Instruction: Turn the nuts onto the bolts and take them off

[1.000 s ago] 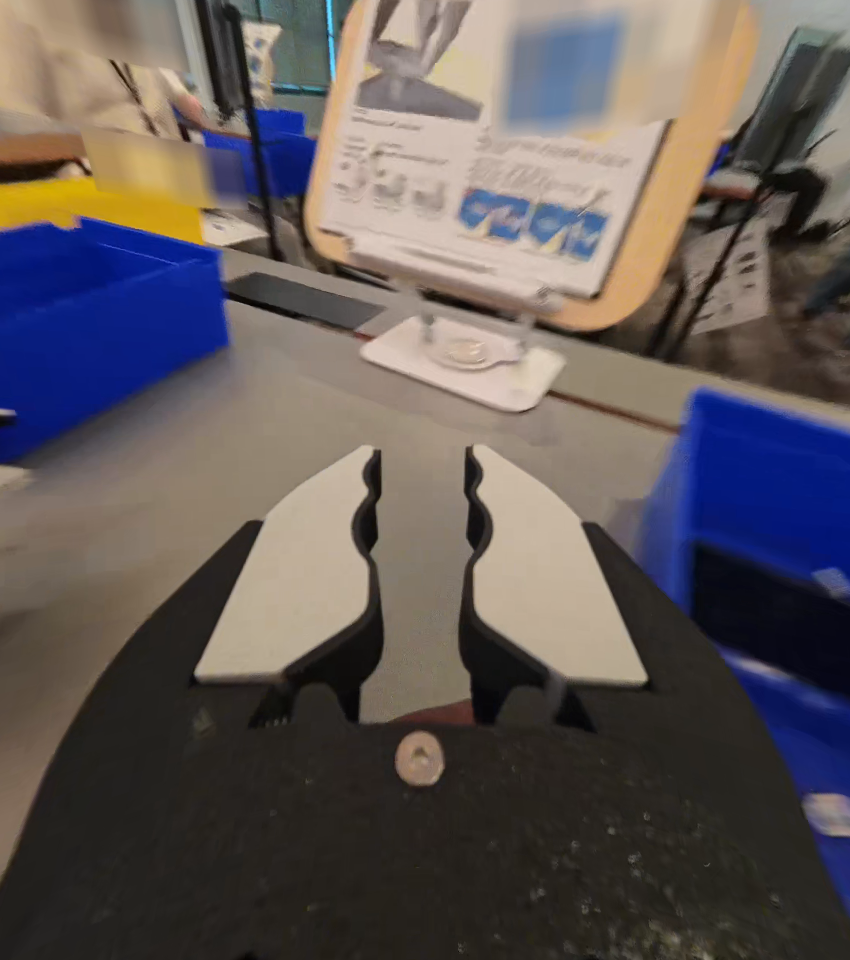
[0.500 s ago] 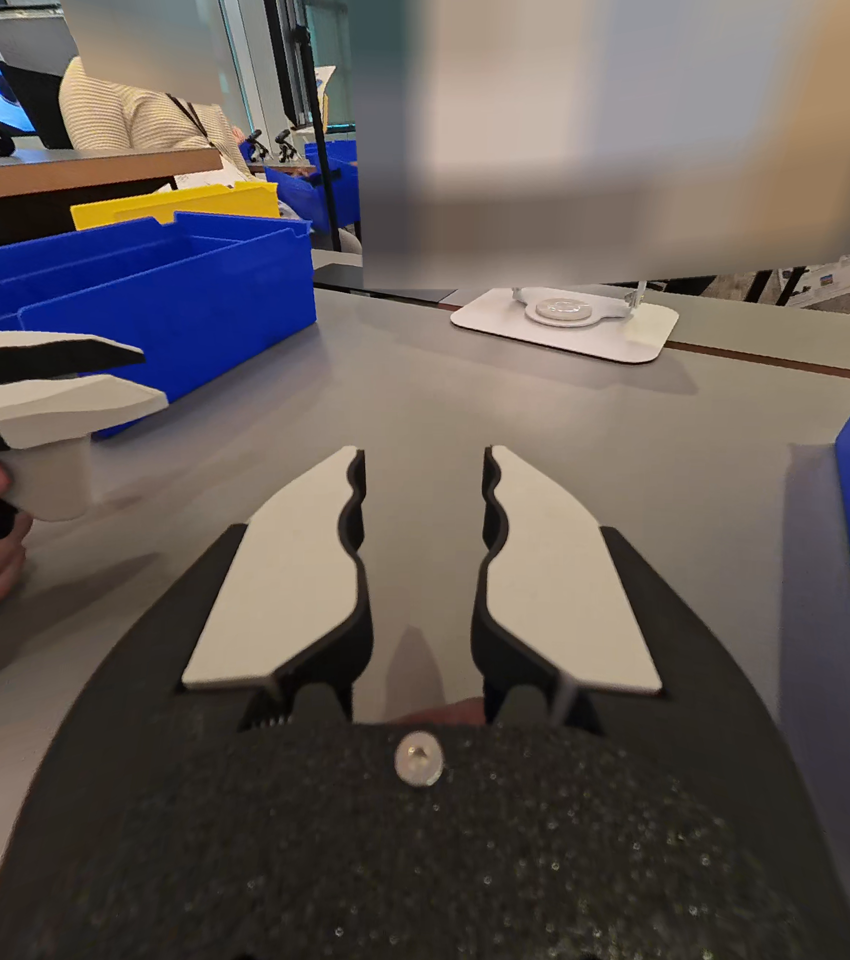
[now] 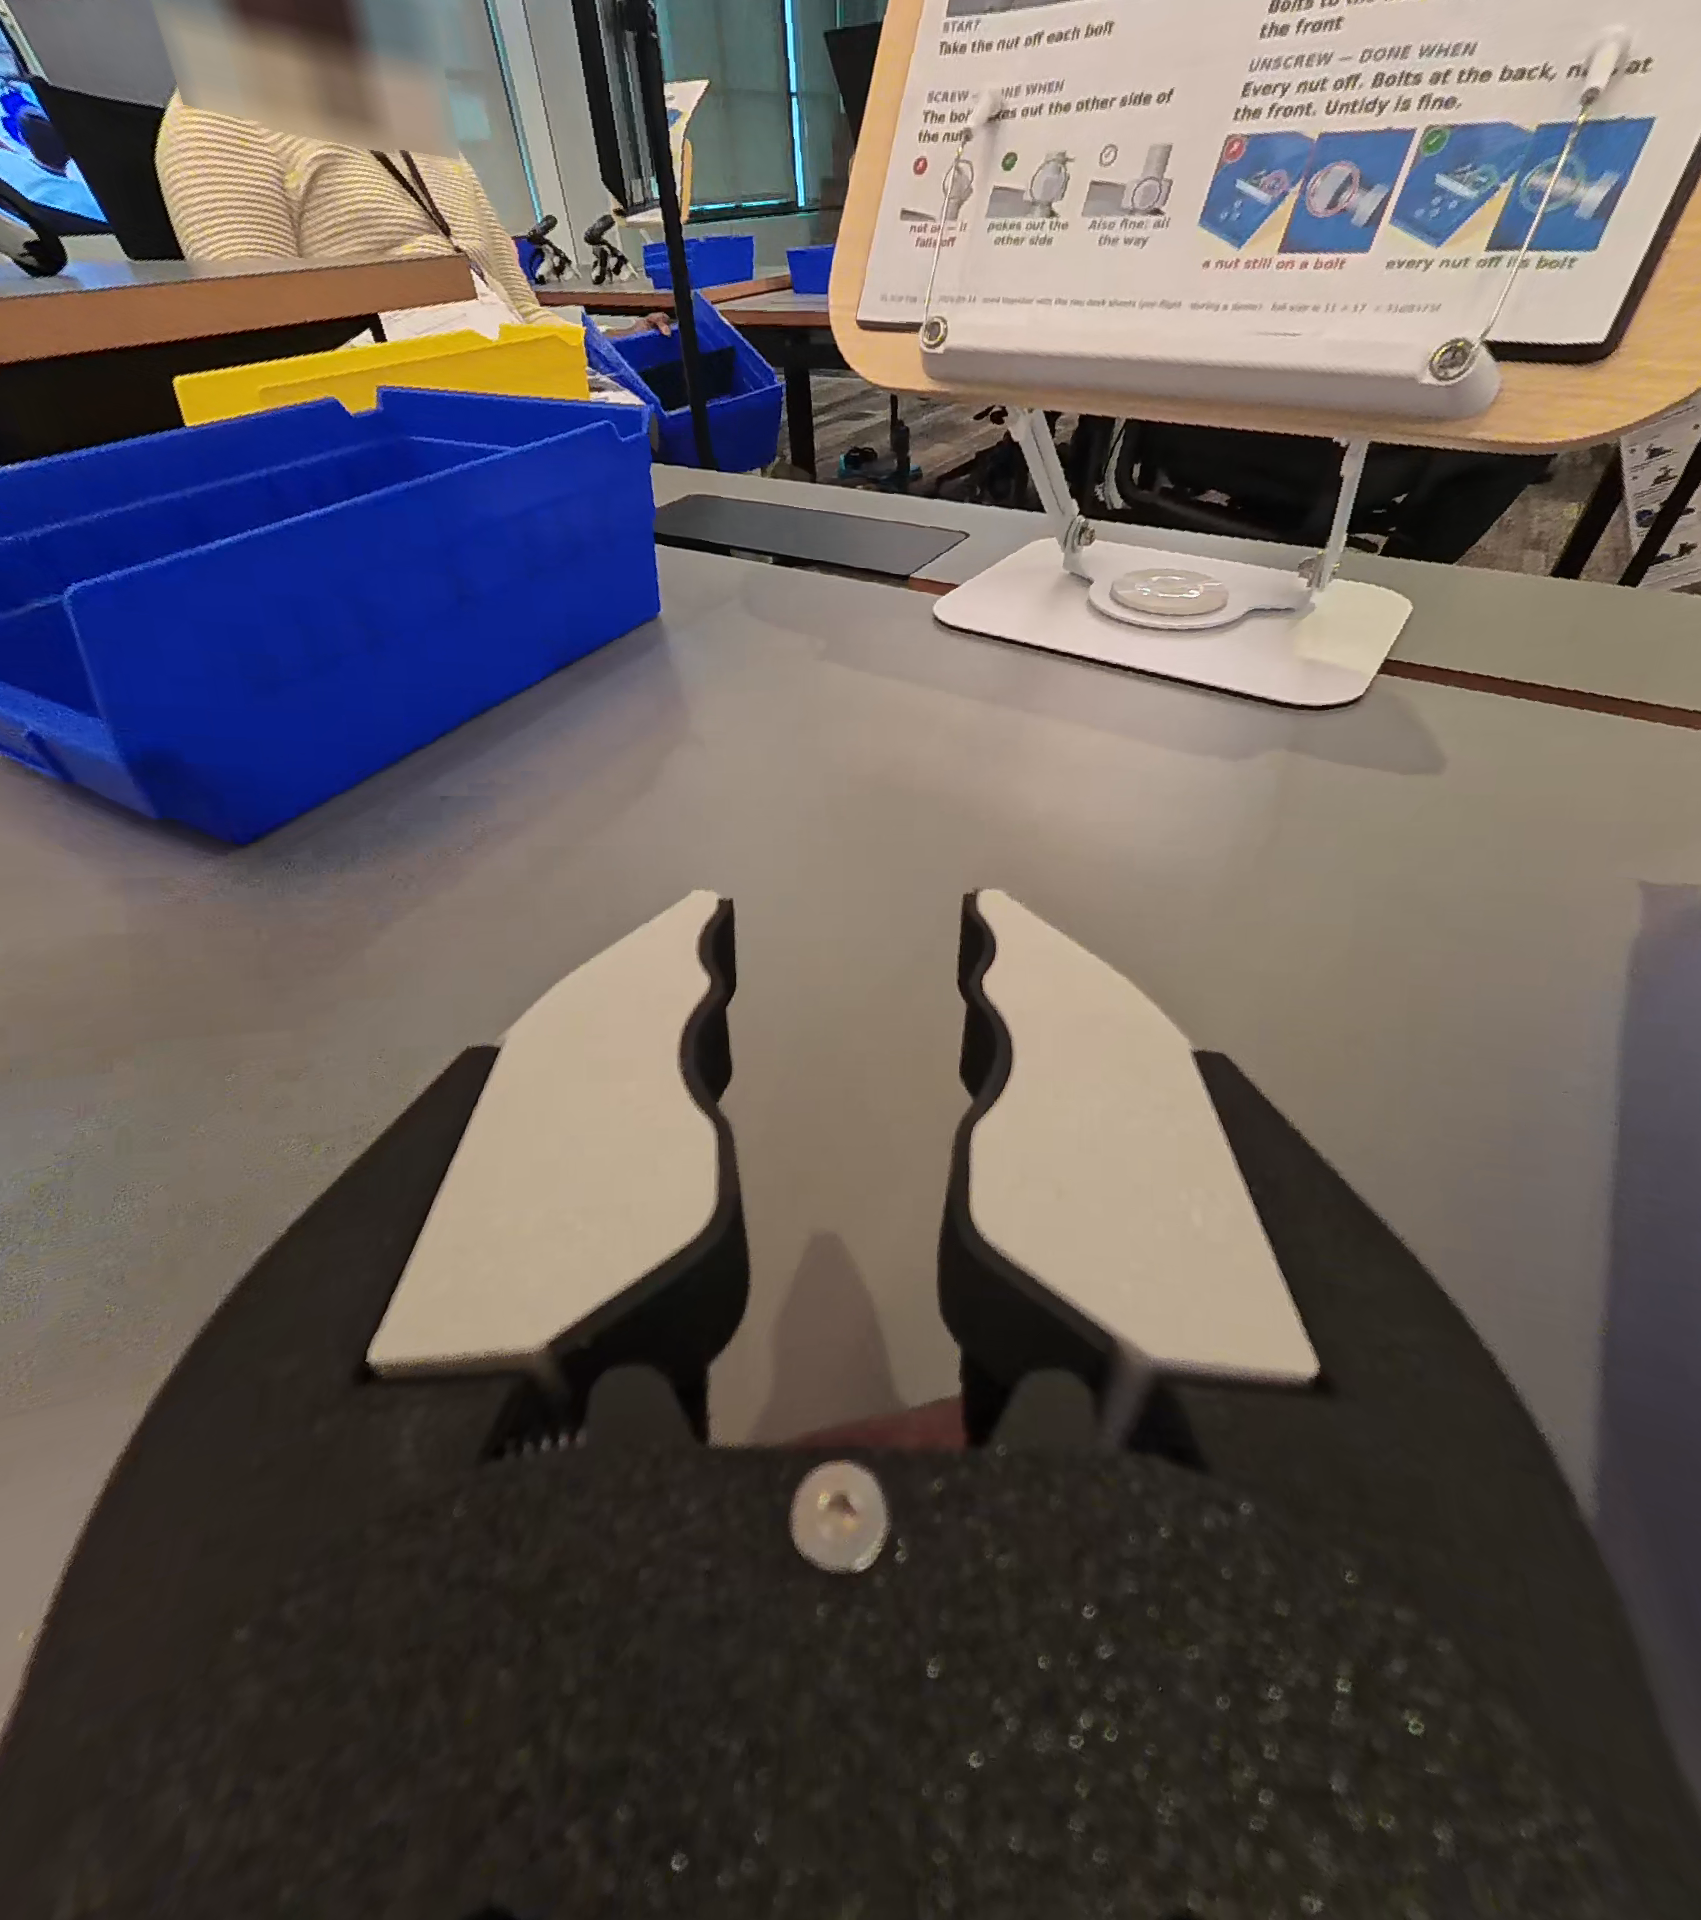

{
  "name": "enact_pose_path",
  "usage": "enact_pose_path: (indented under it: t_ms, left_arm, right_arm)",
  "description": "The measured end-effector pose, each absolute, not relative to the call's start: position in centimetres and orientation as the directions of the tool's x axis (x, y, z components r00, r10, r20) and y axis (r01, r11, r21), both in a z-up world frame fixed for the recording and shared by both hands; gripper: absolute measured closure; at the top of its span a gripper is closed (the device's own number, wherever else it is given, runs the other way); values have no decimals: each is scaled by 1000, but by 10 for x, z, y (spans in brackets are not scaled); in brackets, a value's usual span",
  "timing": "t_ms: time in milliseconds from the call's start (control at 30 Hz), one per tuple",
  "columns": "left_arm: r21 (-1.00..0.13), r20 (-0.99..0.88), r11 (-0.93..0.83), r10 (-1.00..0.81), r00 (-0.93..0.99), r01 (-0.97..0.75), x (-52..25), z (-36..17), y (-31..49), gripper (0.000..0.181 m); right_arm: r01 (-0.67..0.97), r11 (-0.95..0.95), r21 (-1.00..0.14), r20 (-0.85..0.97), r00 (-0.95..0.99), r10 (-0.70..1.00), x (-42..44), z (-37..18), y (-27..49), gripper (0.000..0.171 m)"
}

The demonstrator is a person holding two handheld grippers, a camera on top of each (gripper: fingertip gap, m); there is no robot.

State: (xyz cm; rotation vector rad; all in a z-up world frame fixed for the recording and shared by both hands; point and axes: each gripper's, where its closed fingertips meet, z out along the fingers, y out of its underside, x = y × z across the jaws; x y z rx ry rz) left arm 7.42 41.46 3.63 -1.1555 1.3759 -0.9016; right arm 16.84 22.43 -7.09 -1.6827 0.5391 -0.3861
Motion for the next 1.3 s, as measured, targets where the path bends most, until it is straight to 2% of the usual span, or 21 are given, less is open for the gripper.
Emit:
enact_pose_path:
  t_ms: [67,133,233,367,433,567,633,867,1100,1200,1300]
  left_arm:
    - [-912,-335,311,-941,45,-268,80,45,469,131]
    - [-832,-384,375,-921,-63,-409,93,28,514,128]
    - [-685,-503,503,-850,-158,-526,123,-2,580,126]
    - [-660,-335,340,-931,-142,-670,166,-59,617,126]
    - [-610,-347,327,-929,-128,-721,181,-84,630,124]
    - [-586,-239,243,-963,-122,-773,200,-118,631,125]
    - [-568,-248,247,-961,-122,-785,204,-126,633,125]
    - [-526,-247,252,-959,-138,-812,186,-116,639,126]
    - [-312,-321,380,-905,-279,-871,153,-105,654,130]
    - [-184,-395,526,-813,-427,-831,146,-104,656,129]
    - [-87,-362,639,-735,-574,-764,140,-110,652,129]
  right_arm:
    - [-137,-130,-982,-45,839,-542,168,-71,225,131]
    - [-137,-129,-982,-47,843,-536,167,-71,225,131]
    - [-139,-120,-983,-55,845,-532,166,-70,224,132]
    - [-142,-113,-983,-61,844,-533,165,-70,223,134]
    - [-141,-119,-983,-56,845,-532,165,-71,223,134]
    - [-133,-134,-982,-43,849,-526,164,-72,225,134]
    - [-131,-140,-982,-39,852,-522,163,-72,226,135]
    - [-141,-135,-981,-53,857,-513,163,-73,226,138]
    - [-153,-149,-977,-59,864,-501,162,-75,228,139]
    - [-148,-133,-980,-61,861,-506,162,-73,226,139]
    - [-152,-136,-979,-64,862,-503,162,-74,227,139]
